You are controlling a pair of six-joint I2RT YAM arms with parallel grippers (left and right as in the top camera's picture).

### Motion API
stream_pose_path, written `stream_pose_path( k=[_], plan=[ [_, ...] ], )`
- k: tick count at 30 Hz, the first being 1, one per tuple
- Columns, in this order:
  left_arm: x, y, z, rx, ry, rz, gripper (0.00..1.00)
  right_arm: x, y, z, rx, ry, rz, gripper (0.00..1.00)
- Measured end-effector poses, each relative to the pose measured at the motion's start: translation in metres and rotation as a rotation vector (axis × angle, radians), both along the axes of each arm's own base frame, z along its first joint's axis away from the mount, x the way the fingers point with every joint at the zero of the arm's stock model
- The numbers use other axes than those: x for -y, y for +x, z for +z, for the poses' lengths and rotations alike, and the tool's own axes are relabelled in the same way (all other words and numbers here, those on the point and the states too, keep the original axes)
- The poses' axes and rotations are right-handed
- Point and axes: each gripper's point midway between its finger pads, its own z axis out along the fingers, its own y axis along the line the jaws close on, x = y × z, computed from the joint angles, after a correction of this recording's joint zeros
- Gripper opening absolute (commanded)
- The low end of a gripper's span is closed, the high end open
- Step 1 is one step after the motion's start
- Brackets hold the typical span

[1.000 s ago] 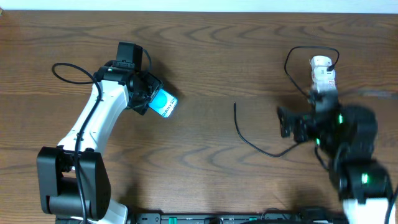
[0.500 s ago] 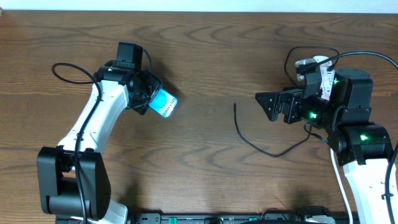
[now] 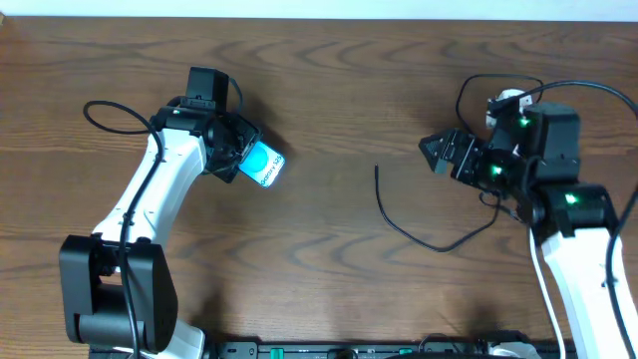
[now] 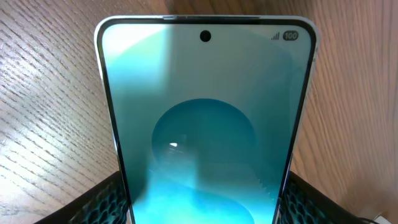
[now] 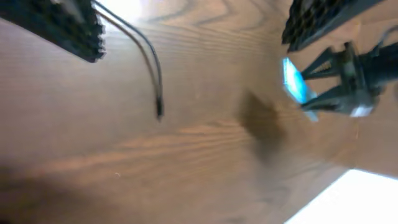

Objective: Plug charger to phone and switch on socket
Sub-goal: 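Move the right gripper from the power strip toward the held phone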

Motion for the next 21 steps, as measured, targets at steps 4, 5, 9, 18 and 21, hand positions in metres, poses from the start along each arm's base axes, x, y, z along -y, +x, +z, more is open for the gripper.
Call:
stream_pose_path(
  k=[4,5,9,18,21],
  plan=[
    [0.001,0.0,0.0,-0.005,-0.011,0.017,0.07,-0.001,0.01,-0.026,-0.099,0.006,-0.048,0.86],
    [0.001,0.0,0.0,-0.006,-0.015,0.021,0.07,-0.004,0.011,-0.031,-0.114,0.006,-0.049,0.87],
    [0.002,0.0,0.0,-0.009,-0.021,0.03,0.07,-0.017,0.01,-0.044,-0.148,-0.028,-0.037,0.89],
    [0.004,0.0,0.001,-0.012,-0.038,0.047,0.07,-0.046,0.012,-0.04,-0.088,-0.083,-0.018,0.92],
    [0.008,0.002,0.003,-0.006,-0.062,0.043,0.07,-0.057,0.024,-0.026,-0.015,-0.033,0.008,0.92]
  ],
)
